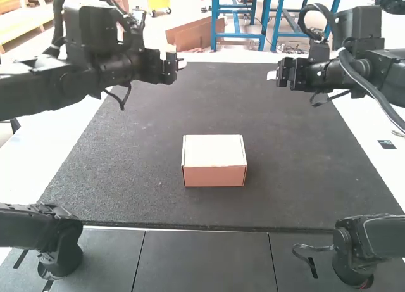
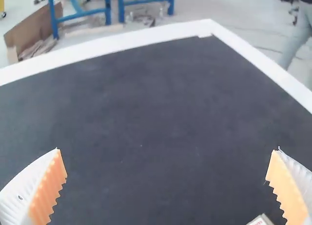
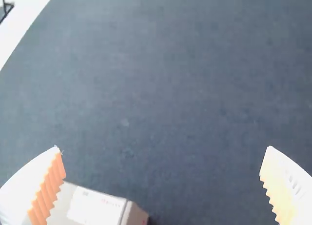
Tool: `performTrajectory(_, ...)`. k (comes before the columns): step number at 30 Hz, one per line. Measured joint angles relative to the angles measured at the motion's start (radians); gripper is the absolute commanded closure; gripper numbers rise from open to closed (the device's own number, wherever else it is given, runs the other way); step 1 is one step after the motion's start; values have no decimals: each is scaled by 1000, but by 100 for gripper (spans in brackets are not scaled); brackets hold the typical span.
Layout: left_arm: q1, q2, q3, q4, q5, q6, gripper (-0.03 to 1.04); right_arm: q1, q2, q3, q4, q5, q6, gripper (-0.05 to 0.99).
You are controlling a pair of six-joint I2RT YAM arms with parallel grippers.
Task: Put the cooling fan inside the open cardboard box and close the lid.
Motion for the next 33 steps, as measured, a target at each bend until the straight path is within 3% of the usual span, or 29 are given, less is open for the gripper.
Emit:
performTrajectory(4,55,-193,-181,154,16,6,4,-1,-109,-100,100,-6,8,2)
performTrajectory(15,142,-550,-506,166,18,39,4,-2,-416,-396,250,140,15,2)
performTrajectory(23,147,-835,-719,297,18,118,4,-13,-719,-620,407,236,-71,2)
performTrajectory(29,147,-952,-813,309,17,152,5,-58,-776,-715,504,270,-148,2)
performTrajectory(33,147,-952,-835,282,7,160,5,-98,-810,-824,541,258,-196,2)
